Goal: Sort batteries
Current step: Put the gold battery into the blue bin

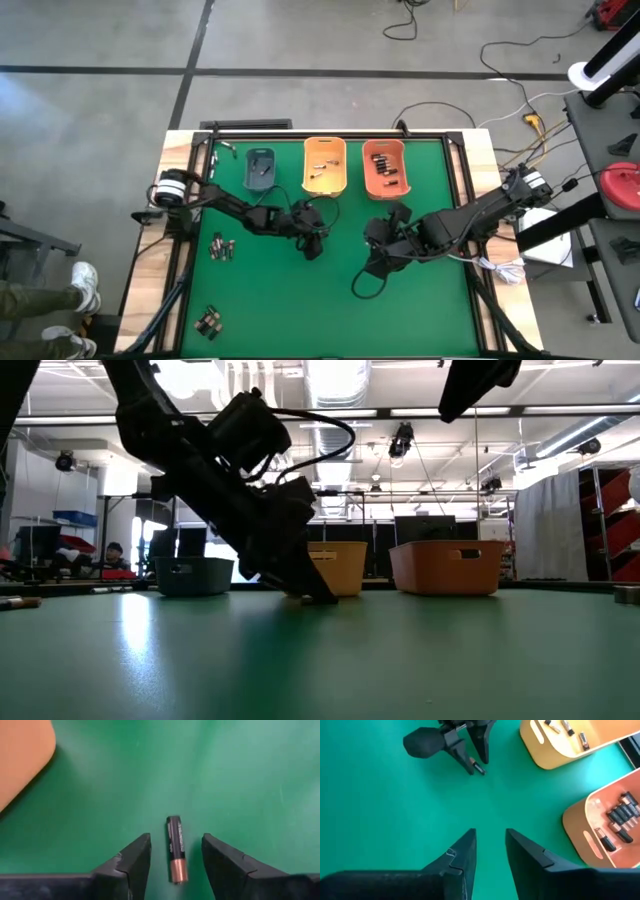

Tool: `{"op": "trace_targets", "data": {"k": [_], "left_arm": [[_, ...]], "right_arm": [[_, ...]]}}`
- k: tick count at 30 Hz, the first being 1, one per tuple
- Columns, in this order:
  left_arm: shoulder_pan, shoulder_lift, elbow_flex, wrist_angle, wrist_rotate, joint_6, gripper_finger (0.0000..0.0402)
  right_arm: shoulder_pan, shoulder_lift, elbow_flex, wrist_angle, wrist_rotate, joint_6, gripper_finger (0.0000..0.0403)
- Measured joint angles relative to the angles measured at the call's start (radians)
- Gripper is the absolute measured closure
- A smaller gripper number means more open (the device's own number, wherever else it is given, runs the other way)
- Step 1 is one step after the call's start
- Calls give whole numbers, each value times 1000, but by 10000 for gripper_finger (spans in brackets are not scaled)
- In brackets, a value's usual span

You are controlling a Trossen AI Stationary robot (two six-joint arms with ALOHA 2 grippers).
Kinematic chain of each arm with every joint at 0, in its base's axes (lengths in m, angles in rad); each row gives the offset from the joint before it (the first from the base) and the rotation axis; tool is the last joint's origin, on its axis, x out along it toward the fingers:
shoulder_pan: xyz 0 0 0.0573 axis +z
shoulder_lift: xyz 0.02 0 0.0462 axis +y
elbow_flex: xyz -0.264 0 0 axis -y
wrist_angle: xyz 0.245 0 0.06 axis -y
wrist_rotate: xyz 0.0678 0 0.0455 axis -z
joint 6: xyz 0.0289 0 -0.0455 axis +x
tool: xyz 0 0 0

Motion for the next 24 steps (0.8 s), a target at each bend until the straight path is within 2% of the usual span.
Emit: {"op": "trace_targets", "data": {"k": [5,11,14,17,22,24], "left_arm": [[0,20,5,-12,-14,-24,295],[4,7,5,-81,-24,-50,384],[5,-28,7,-122,-19,-54,387],[5,-103,27,-243,7,-30,384],[-3,-324,80,-474,49,38,390],[1,-415,77,-557,49,38,391]], "right_arm": [[0,0,0,-11,-3,-6,320],[-1,0,15,-57,-3,-55,332],[-1,-2,46,-148,1,-56,336],[-3,-2,92,-244,6,-57,339],[-16,-4,169,-354,8,-62,339],[-25,-4,188,-356,8,-112,338]]}}
